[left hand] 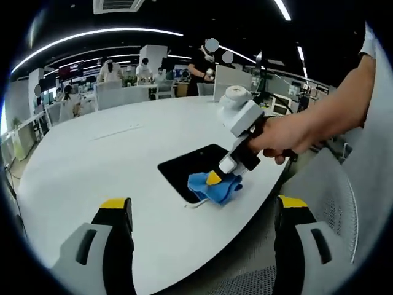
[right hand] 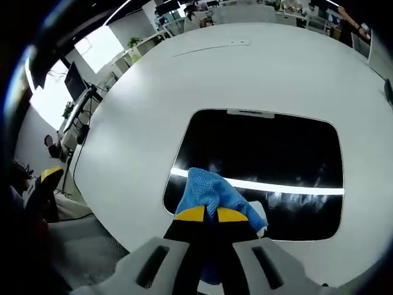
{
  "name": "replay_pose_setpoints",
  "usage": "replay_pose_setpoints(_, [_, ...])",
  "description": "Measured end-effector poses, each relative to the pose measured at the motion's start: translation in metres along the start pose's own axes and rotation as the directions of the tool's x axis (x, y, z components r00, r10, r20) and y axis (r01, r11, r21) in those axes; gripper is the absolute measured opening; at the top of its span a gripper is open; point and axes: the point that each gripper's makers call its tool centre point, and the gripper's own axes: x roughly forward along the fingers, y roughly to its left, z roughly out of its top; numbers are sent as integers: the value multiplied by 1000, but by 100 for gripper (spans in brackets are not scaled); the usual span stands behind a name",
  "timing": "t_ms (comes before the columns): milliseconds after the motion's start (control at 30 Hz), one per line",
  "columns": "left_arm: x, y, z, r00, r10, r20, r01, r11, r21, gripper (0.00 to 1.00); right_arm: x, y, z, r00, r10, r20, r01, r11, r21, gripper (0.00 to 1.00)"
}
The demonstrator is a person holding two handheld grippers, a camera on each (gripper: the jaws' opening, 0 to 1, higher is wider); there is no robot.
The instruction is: Wipe the mirror surface with the cleaning cloth until all visible marks leave the cleaned area.
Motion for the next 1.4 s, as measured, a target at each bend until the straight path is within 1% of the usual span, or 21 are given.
replay_pose_setpoints(100, [-1, 4, 4, 1000, 10, 19, -10, 1000, -27, 98, 0, 0, 0, 1000, 0, 5, 0, 1000, -10, 0])
replay_pose_setpoints(400, [2, 0, 4, 1000, 2, 20, -2, 1000, -17, 99, -1, 1, 0, 1000, 8, 7, -8, 1000, -5, 0])
replay_pose_setpoints(467, [2, 1, 4, 1000, 7, 23, -7, 1000, -15, 99, -3, 3, -4, 1000, 20, -1, -20, 1000, 10, 0])
replay_pose_setpoints(533, [3, 2, 7, 999, 6, 32, -5, 1000, -25, 99, -4, 6, -8, 1000, 27, -7, -27, 1000, -1, 0])
replay_pose_setpoints(567, [3, 2, 6, 1000, 5, 24, -4, 999, -37, 99, -4, 7, -9, 1000, 27, -9, -27, 1000, -7, 0])
replay_pose_setpoints(600, [4, 0, 5, 1000, -14, 14, 15, 997, -71, 99, -4, 7, -10, 1000, 27, -7, -28, 1000, -12, 0])
replay_pose_setpoints(667, [6, -8, 5, 998, -57, -7, 55, 982, -179, 99, -4, 6, -9, 1000, 31, -7, -31, 999, -14, 0])
replay_pose_setpoints(700, [6, -4, 8, 999, -38, 9, 39, 988, -150, 99, -4, 6, -8, 999, 32, -8, -32, 999, -13, 0])
replay_pose_setpoints(733, [4, 4, 12, 999, 15, 35, -11, 992, -126, 99, -4, 6, -8, 999, 33, -9, -34, 999, -14, 0])
replay_pose_setpoints(767, [2, 8, 16, 998, 38, 57, -32, 994, -107, 99, -4, 6, -9, 999, 34, -9, -34, 999, -14, 0])
replay_pose_setpoints(800, [0, 6, 19, 997, 33, 71, -26, 994, -102, 99, -4, 6, -9, 999, 34, -8, -35, 999, -14, 0])
replay_pose_setpoints(833, [0, 4, 19, 997, 19, 72, -11, 994, -107, 99, -4, 6, -9, 999, 34, -7, -34, 999, -15, 0])
replay_pose_setpoints(867, [0, 6, 19, 997, 22, 68, -13, 991, -133, 99, -4, 6, -9, 999, 34, -5, -34, 999, -20, 0])
replay_pose_setpoints(900, [1, 6, 17, 998, 22, 62, -14, 991, -133, 99, -4, 6, -9, 999, 34, -5, -34, 999, -23, 0])
replay_pose_setpoints(967, [2, 6, 16, 998, 22, 61, -14, 992, -125, 99, -5, 6, -9, 999, 36, -6, -36, 999, -21, 0])
replay_pose_setpoints(1033, [4, 1, 12, 999, 2, 54, 4, 993, -119, 99, -5, 5, -9, 999, 36, -7, -36, 999, -20, 0])
replay_pose_setpoints(1100, [6, 2, 5, 1000, 12, 28, -9, 997, -81, 98, -6, 2, -9, 999, 38, -5, -38, 999, -6, 0])
replay_pose_setpoints(1133, [7, 0, 6, 1000, 9, 29, -7, 997, -81, 98, -7, 1, -9, 999, 37, -4, -37, 999, 3, 0])
replay_pose_setpoints(1200, [7, -6, 7, 999, -21, 34, 23, 997, -73, 98, -7, -1, -10, 999, 43, -3, -43, 999, 14, 0])
replay_pose_setpoints(1233, [7, -8, 5, 999, -31, 23, 32, 997, -67, 98, -8, -2, -10, 999, 42, -2, -42, 999, 16, 0])
replay_pose_setpoints(1400, [9, -9, 2, 999, -48, 10, 48, 996, -71, 99, -9, -6, -10, 999, 35, 1, -35, 999, 11, 0])
